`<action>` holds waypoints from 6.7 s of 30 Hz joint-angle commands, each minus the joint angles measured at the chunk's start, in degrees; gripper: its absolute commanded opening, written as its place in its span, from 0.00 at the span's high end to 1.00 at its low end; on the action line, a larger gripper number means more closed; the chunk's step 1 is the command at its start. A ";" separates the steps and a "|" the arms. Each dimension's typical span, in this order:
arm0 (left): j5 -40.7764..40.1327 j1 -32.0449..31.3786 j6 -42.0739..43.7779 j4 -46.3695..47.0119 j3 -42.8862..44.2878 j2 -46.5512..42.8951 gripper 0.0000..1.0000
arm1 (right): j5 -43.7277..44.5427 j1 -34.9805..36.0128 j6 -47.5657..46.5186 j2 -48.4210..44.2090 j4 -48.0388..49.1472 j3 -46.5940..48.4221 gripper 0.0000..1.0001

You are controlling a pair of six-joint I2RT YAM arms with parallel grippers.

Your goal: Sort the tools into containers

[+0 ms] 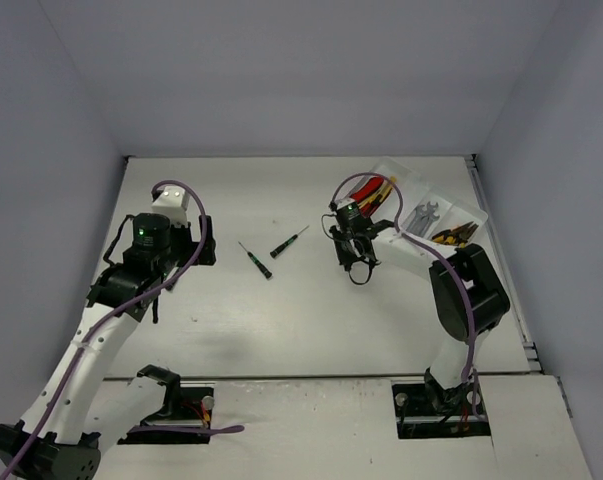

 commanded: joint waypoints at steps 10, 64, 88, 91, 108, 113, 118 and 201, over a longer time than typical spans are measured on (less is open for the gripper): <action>0.16 0.59 0.36 1.91 0.77 0.20 0.06 | 13.70 -13.70 21.83 7.61 1.37 19.19 0.97; -3.39 2.22 -0.68 2.28 0.24 -2.25 0.06 | -2.35 22.37 -5.48 24.96 1.47 33.12 0.47; -3.05 2.43 -0.59 2.28 0.16 -1.82 0.06 | 19.53 7.05 14.05 6.58 1.65 27.70 1.00; -2.71 2.43 -0.68 2.28 0.16 -1.65 0.06 | 19.71 0.00 18.36 3.64 1.82 23.02 1.00; -2.30 2.70 -0.59 2.20 0.21 -1.65 0.06 | 13.99 -18.34 26.39 8.50 1.91 18.24 0.80; -2.10 2.74 -0.59 2.20 0.20 -1.48 0.06 | 13.49 -18.47 26.74 9.94 1.95 19.12 0.59; -1.83 2.78 -0.68 2.20 0.18 -1.39 0.06 | 12.38 -17.61 25.38 8.24 1.91 19.48 0.49; -1.86 3.22 -0.03 2.23 -0.08 -0.30 0.06 | 12.90 -20.19 21.20 9.16 0.65 23.36 0.95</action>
